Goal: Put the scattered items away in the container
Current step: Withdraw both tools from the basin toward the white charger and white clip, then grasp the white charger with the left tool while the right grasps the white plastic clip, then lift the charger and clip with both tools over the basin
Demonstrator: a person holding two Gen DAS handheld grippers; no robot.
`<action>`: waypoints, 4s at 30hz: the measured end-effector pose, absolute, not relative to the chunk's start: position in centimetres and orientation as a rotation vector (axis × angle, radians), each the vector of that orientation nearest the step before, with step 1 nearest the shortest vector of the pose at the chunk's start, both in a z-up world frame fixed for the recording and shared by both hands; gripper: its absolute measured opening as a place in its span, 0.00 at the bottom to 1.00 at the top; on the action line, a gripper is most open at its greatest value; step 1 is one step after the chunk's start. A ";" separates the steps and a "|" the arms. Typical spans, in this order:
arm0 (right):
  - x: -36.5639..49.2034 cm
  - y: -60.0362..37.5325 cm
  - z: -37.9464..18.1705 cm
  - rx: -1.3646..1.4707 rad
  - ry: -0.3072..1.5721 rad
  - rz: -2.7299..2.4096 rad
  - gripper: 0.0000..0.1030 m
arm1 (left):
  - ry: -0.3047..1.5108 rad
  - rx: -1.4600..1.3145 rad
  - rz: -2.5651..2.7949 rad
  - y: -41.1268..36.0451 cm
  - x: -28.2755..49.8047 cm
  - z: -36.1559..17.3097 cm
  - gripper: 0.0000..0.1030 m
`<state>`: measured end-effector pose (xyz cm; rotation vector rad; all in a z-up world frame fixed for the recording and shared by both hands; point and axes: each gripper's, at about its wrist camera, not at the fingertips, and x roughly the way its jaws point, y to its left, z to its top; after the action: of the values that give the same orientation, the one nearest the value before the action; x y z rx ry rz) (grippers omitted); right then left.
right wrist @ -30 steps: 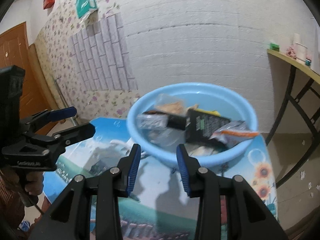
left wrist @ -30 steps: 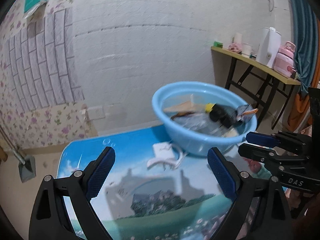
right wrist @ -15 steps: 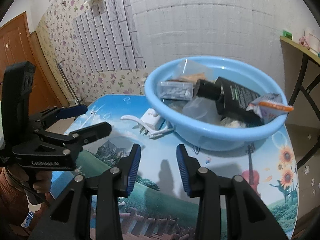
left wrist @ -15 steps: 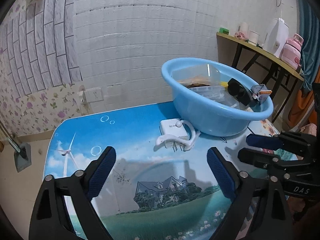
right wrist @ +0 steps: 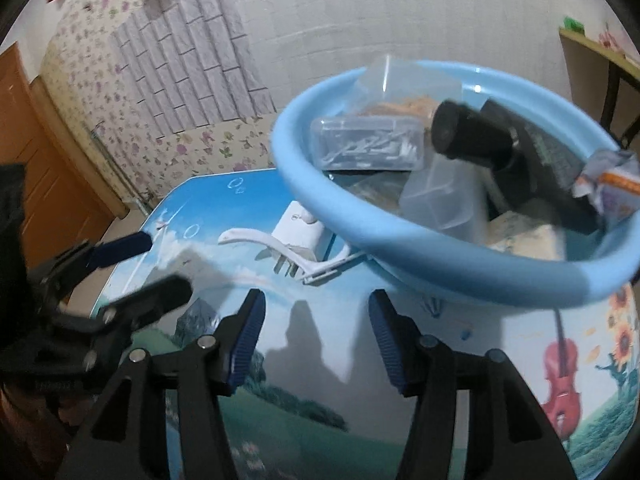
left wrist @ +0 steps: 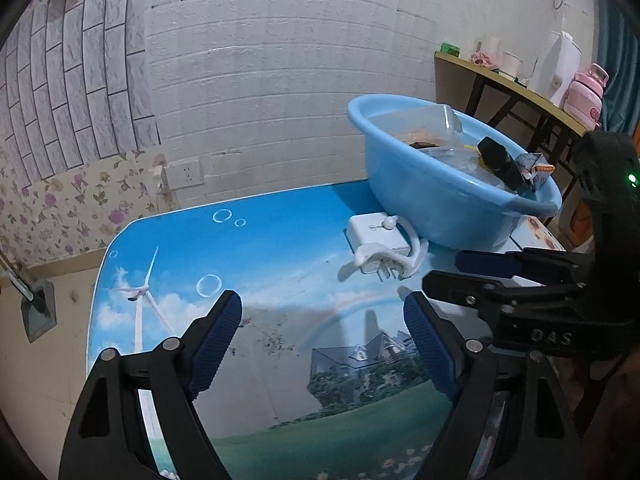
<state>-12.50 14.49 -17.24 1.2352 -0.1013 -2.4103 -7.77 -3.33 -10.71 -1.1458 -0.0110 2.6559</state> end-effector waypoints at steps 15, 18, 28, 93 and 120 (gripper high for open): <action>-14.9 12.1 -19.0 1.256 -0.072 -2.415 0.36 | -0.050 -1.158 2.629 -4.9 -8.2 -11.7 0.81; -15.0 12.2 -19.2 1.254 -0.072 -2.403 0.26 | -0.050 -1.166 2.628 -4.8 -8.3 -11.8 0.81; -12.9 15.1 -18.8 1.237 -0.089 -2.374 0.26 | -0.013 -1.178 2.613 -2.7 -8.6 -11.8 0.81; -7.4 21.5 -16.0 1.105 0.043 -2.470 0.49 | 0.024 -1.269 2.607 2.2 -5.4 -11.7 0.37; -6.1 23.7 -13.5 1.011 -0.041 -2.515 0.49 | 0.053 -1.156 2.631 3.4 -3.9 -8.8 0.36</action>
<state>-6.13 23.69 -13.46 1.0110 -0.0410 -2.5152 -3.88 3.41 -8.76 -1.1560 0.0533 2.6308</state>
